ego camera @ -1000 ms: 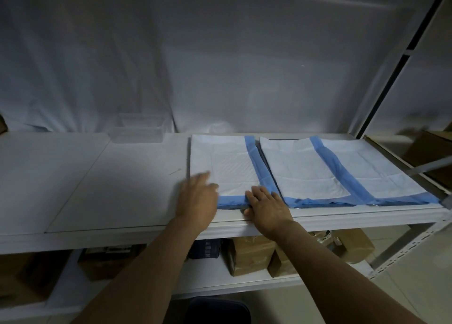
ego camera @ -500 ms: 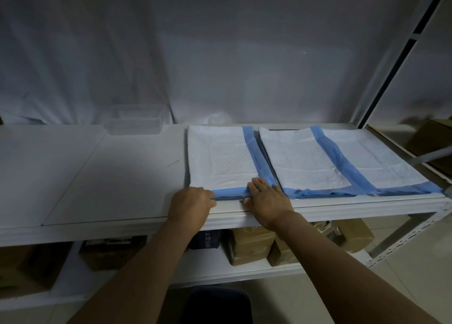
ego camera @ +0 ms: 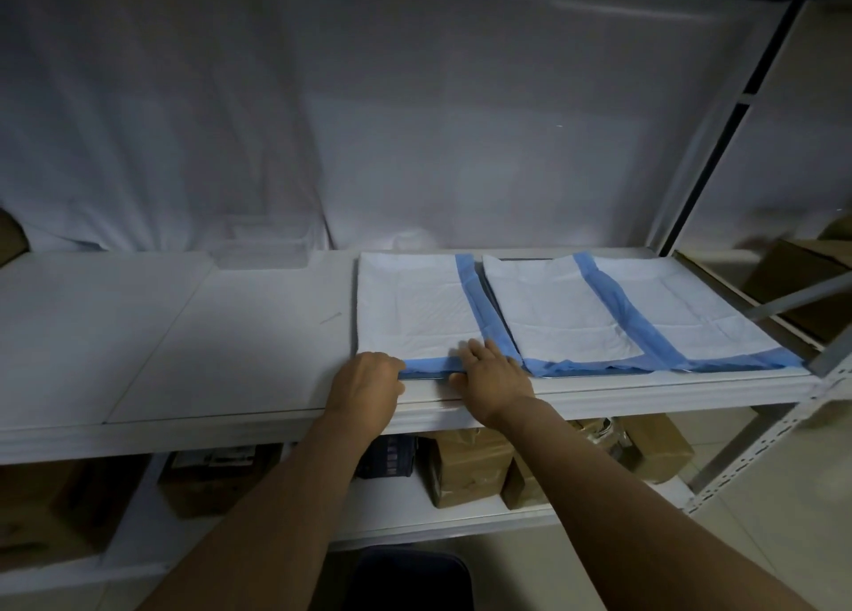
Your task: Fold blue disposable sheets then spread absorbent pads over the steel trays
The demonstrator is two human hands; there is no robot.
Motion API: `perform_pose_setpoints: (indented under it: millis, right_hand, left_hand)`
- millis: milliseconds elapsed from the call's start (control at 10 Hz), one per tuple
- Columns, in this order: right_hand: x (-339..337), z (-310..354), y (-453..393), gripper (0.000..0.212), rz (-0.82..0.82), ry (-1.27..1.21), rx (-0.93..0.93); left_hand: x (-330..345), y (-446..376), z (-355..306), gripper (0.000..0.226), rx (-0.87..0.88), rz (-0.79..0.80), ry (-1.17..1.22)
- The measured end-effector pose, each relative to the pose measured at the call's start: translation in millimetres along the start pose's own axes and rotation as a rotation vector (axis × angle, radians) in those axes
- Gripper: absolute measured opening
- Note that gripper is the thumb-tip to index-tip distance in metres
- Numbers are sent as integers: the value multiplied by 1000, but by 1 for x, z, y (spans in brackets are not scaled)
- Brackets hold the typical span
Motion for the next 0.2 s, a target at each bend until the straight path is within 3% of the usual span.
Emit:
perform_pose_setpoints:
  millis: [200]
  right_hand:
    - [-18,3,17,41,-90,-196,28]
  left_hand:
    - [-22,13,-3,26,22,-150,89]
Point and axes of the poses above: each hand's wrist, its own y-axis away from the middle knuckle, its own x-axis out of the palm, z = x × y, the point moved 4 cm from there along -y, towards the middle knuckle, and after that the axes turned 9 degrees about y, right-handed, at the moved point
